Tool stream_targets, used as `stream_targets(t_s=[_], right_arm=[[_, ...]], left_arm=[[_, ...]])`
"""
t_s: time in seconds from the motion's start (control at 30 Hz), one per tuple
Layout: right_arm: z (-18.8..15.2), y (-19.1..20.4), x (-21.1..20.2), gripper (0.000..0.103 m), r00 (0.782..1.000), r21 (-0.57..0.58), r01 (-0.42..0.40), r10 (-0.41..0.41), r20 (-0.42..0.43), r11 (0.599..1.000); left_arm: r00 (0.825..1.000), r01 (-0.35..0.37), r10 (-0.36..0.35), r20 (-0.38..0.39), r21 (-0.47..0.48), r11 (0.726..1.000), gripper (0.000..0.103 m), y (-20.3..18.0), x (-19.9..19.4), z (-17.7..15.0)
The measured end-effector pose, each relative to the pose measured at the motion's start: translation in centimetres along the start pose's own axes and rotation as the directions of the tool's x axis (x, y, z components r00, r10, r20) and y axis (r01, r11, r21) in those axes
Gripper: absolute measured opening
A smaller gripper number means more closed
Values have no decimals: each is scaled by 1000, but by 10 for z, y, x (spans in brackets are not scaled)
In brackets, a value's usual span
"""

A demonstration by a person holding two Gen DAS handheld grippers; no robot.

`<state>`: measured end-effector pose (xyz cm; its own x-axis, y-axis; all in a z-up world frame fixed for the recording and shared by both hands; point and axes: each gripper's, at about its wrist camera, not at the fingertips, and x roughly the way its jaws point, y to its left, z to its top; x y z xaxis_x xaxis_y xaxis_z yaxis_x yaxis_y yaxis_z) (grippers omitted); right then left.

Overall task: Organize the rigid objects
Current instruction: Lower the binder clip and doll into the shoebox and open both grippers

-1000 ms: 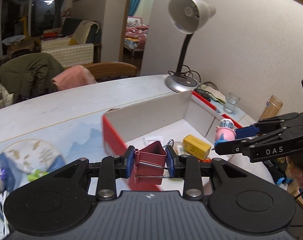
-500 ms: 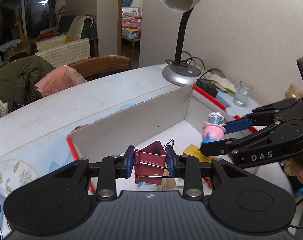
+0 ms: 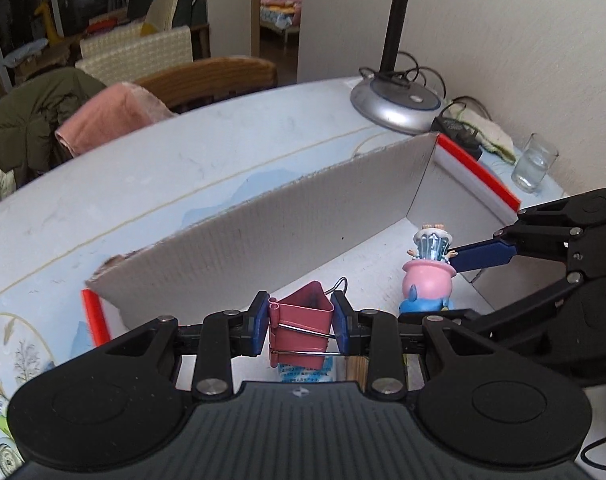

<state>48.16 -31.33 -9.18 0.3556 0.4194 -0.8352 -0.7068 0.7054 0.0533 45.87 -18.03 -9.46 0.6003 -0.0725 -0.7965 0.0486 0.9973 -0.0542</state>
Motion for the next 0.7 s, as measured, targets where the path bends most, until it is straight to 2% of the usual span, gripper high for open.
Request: stream_targets(t_s=[0.33, 0.7], right_arm=[[2, 0, 12, 59, 997, -6, -1, 1, -83, 1000], [2, 0, 6, 64, 998, 12, 10, -10, -70, 1000]], left_arm=[[997, 9, -9, -80, -7, 1000, 31, -2, 18, 3], [995, 15, -18, -102, -27, 1000, 34, 0, 16, 0]])
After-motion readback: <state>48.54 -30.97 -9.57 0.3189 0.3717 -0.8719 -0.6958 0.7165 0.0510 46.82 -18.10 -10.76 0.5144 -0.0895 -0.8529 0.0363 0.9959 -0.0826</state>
